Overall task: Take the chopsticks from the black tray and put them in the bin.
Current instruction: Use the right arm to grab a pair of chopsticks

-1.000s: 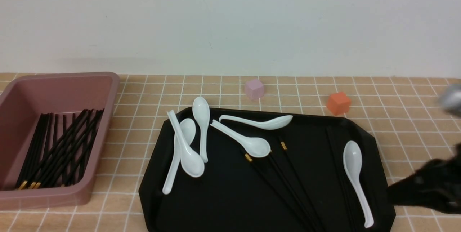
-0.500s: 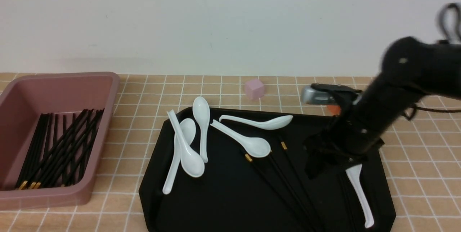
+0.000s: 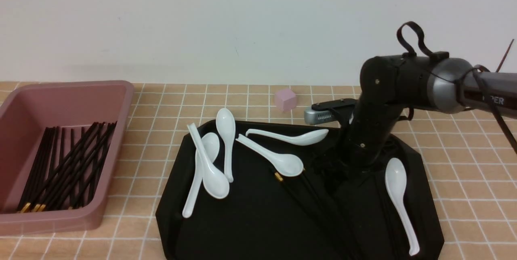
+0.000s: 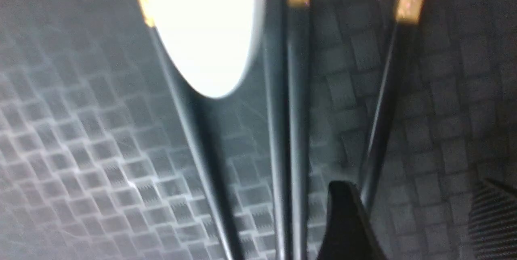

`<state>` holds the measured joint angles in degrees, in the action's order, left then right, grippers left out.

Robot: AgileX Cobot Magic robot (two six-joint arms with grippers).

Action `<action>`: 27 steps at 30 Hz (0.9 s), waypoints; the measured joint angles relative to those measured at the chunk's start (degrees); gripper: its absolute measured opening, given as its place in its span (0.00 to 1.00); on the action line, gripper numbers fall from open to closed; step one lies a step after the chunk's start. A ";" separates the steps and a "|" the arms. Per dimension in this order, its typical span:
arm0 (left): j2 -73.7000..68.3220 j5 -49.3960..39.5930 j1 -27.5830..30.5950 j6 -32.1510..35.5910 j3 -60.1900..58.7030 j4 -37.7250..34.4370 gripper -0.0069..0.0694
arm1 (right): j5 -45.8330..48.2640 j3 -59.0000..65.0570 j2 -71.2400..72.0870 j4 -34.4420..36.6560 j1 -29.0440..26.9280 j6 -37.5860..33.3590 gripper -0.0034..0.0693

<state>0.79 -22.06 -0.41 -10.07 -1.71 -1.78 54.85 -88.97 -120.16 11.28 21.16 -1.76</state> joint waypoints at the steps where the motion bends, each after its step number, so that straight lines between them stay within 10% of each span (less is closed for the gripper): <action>1: 0.00 0.00 0.00 0.00 0.00 0.00 0.40 | -0.32 0.00 0.00 0.00 0.42 0.12 0.61; 27: 0.00 0.00 0.00 0.00 0.00 0.00 0.40 | -3.31 -0.64 -1.97 -4.68 3.07 4.59 0.64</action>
<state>0.79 -22.06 -0.41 -10.07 -1.71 -1.78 51.54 -89.61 -122.13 6.60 24.23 2.82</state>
